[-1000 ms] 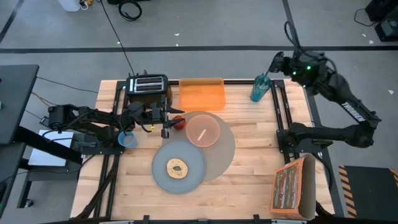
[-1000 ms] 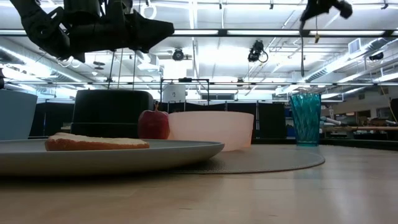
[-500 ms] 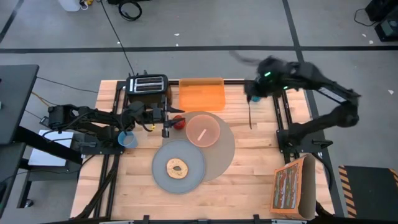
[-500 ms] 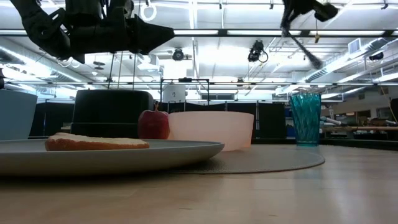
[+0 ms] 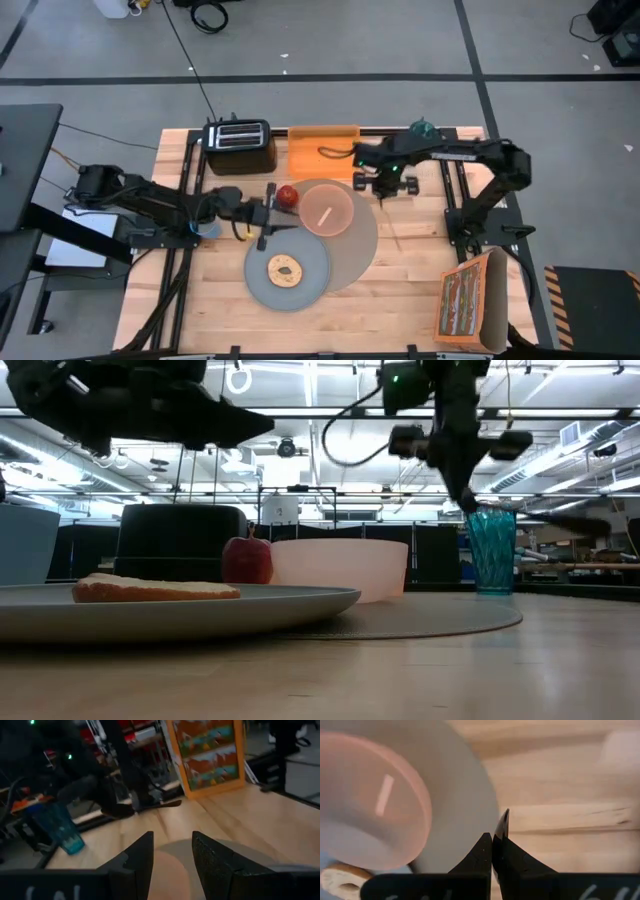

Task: Arrange a breakfast setting
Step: Put the black spoon on the gray mat

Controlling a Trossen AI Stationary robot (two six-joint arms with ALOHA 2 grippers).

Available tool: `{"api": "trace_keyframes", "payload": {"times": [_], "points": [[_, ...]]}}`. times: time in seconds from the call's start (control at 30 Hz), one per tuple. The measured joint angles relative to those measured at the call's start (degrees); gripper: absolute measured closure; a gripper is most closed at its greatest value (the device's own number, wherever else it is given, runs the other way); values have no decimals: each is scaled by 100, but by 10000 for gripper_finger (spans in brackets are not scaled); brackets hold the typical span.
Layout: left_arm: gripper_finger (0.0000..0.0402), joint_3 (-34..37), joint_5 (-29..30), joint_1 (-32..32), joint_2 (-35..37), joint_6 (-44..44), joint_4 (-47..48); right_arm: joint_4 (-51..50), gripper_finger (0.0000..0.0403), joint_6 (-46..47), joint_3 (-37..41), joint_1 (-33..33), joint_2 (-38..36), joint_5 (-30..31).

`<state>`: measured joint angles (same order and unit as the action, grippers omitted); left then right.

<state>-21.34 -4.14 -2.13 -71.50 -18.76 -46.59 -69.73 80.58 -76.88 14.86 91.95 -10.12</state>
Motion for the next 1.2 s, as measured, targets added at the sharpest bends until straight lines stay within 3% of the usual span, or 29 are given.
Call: {"api": "trace_keyframes", "payload": {"times": [0.37,0.63,1.2], "points": [[260,0,192,-1204,971,365,1454,1385,387,1412,944,77,235,461],[260,1,202,-1774,1166,618,1758,2148,387,2335,1420,-110,229,668],[260,-1,200,-1961,1166,721,1714,3339,381,2351,2132,-177,259,942]]}}
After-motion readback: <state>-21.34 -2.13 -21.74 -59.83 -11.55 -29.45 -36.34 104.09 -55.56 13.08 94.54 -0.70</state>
